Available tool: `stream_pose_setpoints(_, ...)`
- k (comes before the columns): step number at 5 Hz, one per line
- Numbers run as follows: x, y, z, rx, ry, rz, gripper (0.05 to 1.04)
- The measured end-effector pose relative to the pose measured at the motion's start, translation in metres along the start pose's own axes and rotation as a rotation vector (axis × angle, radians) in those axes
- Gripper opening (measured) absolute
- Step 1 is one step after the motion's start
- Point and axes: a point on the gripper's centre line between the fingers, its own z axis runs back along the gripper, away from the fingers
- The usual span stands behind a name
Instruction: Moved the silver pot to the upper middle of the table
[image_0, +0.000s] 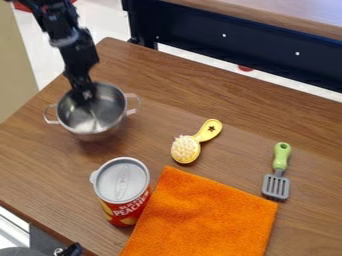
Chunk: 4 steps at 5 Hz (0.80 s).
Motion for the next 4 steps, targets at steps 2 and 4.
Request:
stream_pose_setpoints(2,0.011,0.0,0.027,0.027,-0.071,0.492,0.056)
stream_pose_setpoints(4,0.038,-0.022,0.043,-0.005,-0.188,0.891,0.056)
